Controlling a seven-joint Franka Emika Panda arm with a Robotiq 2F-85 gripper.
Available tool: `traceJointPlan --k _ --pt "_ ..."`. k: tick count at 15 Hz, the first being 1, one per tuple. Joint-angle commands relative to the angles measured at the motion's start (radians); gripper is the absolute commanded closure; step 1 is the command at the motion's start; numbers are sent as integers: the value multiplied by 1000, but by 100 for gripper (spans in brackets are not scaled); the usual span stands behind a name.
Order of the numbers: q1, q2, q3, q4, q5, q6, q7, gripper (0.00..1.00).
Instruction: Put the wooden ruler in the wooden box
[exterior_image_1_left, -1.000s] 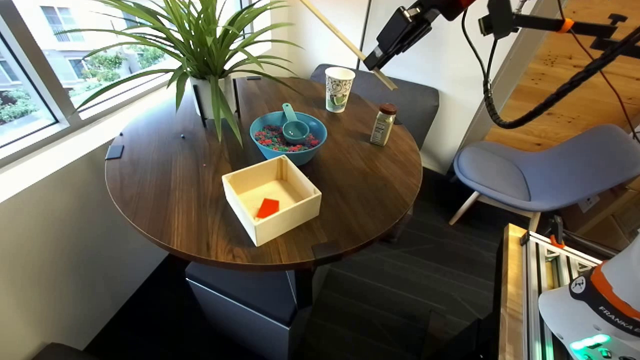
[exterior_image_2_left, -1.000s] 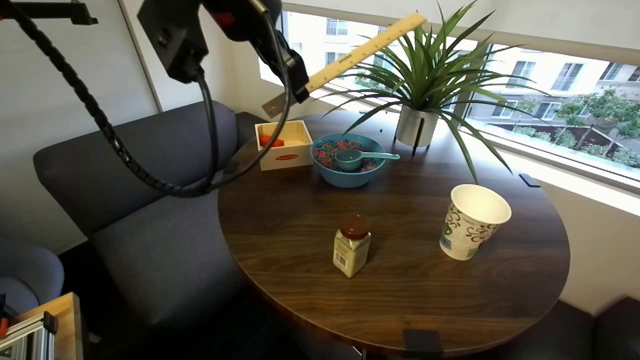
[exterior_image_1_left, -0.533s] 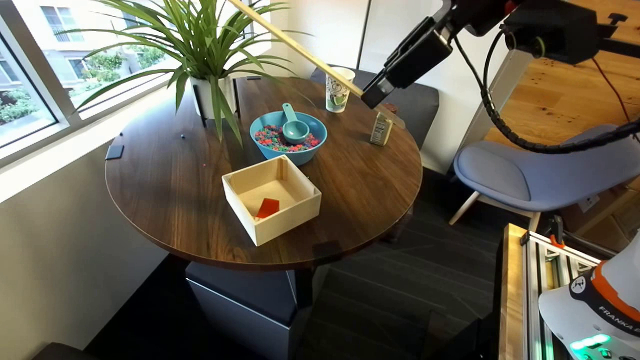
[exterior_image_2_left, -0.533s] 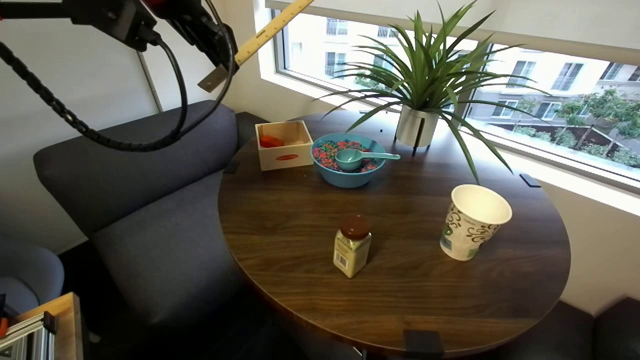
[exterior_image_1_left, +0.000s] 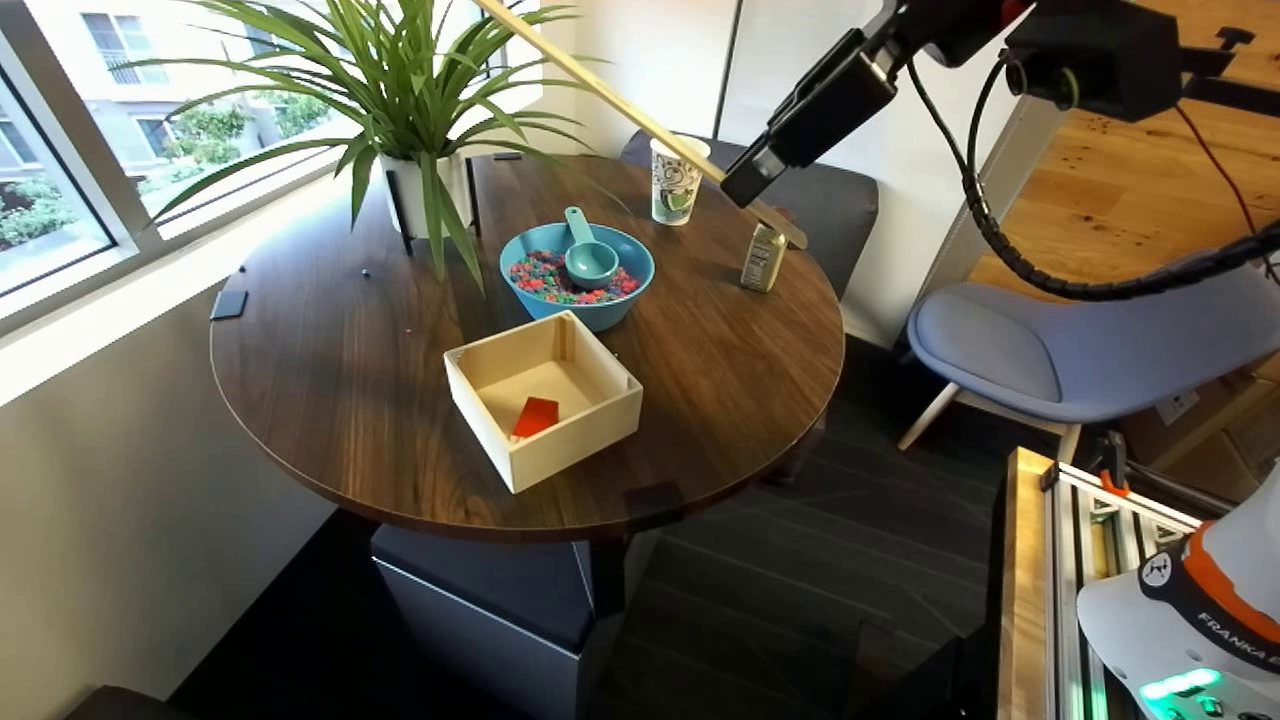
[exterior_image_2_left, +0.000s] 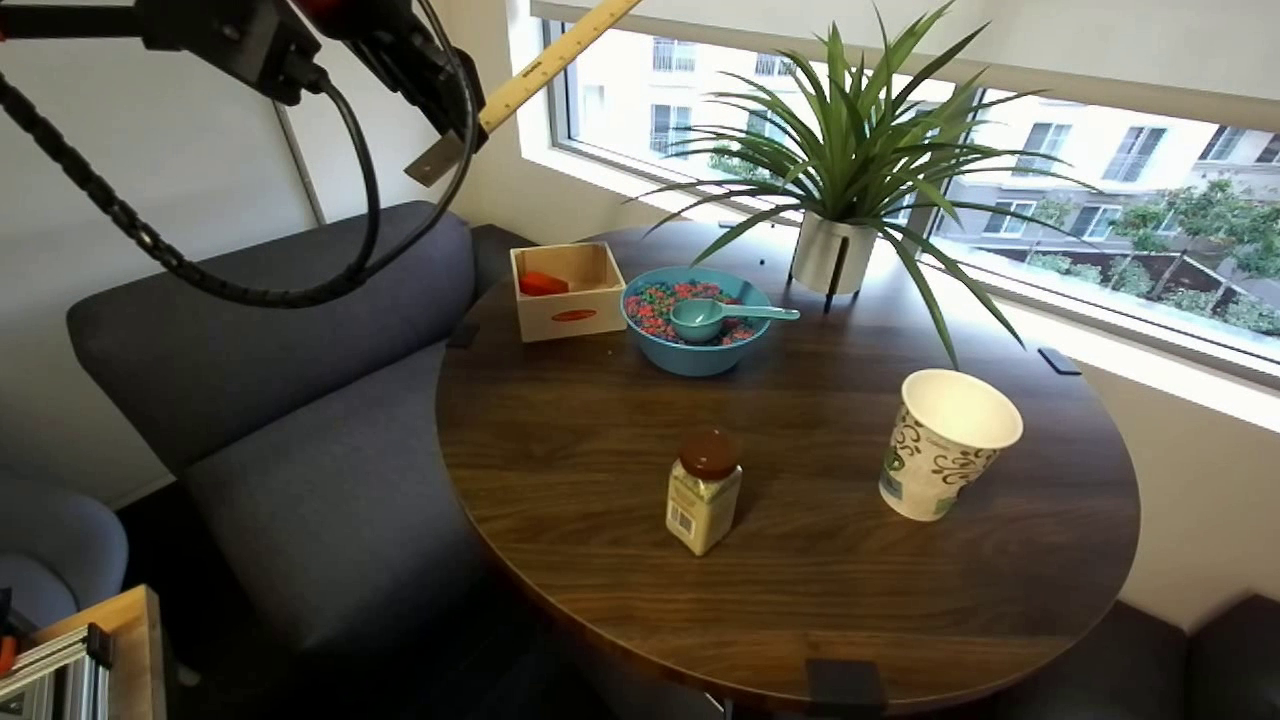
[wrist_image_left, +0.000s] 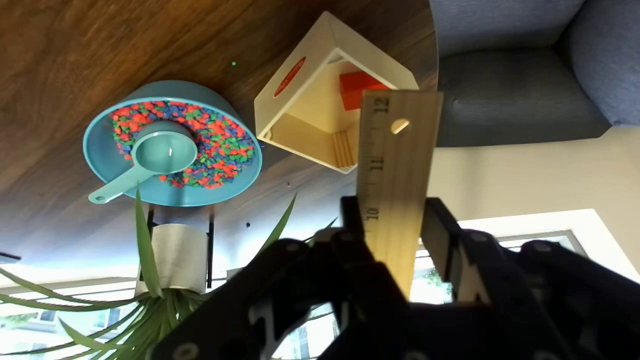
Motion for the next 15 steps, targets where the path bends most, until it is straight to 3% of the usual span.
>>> traceJointPlan --k 1,6,11,15 --pt "10 64 48 8 3 82 8 90" --pt "17 207 105 52 -19 177 18 90" --pt "2 411 121 201 -54 259 11 90" --pt "-11 531 116 309 -101 252 -12 90"
